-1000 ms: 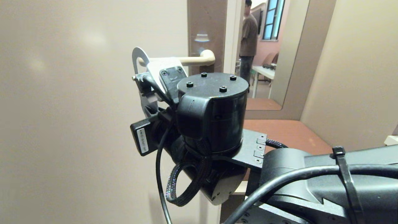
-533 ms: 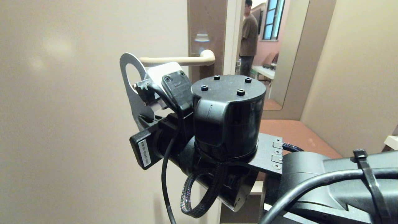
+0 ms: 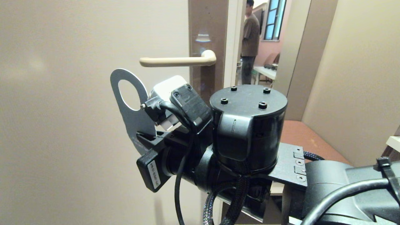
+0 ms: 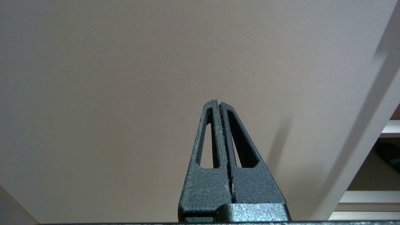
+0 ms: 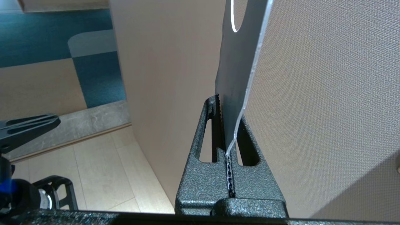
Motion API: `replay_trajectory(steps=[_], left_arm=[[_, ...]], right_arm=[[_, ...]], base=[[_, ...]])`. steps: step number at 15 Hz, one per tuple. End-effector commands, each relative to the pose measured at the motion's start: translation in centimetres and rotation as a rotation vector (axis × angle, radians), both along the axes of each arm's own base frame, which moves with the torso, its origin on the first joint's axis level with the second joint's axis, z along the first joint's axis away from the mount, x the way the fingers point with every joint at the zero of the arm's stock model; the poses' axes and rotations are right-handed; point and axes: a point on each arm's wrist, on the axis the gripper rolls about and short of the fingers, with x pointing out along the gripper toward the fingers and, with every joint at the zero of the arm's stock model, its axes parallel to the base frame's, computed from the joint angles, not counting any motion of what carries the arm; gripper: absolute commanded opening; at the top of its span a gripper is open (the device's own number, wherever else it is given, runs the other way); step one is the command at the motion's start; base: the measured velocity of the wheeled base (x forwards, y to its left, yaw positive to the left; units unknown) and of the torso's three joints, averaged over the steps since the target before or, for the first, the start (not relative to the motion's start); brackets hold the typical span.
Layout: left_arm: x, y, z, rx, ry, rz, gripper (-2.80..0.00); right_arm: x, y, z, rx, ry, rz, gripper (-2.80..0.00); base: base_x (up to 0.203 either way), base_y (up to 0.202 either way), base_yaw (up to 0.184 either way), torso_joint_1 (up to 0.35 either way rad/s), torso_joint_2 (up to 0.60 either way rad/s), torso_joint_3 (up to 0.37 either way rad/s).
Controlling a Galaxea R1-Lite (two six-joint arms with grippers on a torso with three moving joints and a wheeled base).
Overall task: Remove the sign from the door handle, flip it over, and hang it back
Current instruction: Hand it to the other hand
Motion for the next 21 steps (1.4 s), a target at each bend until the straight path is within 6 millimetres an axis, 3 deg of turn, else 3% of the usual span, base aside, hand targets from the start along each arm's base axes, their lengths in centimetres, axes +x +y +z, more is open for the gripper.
replay_trajectory(steps=[1,8,21], left_arm=[[0.0,0.0,0.0,0.0,0.0,0.0,-2.8],[0.0,0.0,0.0,0.0,0.0,0.002,-2.8],[0.0,0.0,0.0,0.0,0.0,0.002,-2.8]], right_arm=[[-0.1,-0.3,0.1,0.002,-0.002,0.0,-2.8],[0.2,-2.7,-0.6,-0.007,0.012,0.073,-2.8],[-1.5,-6.3,-0.8,-0.041,0.013,0.224,-2.8]], base=[[0.0,0.0,0.0,0.0,0.0,0.0],[0.0,0.0,0.0,0.0,0.0,0.0],[0.0,0.0,0.0,0.0,0.0,0.0]])
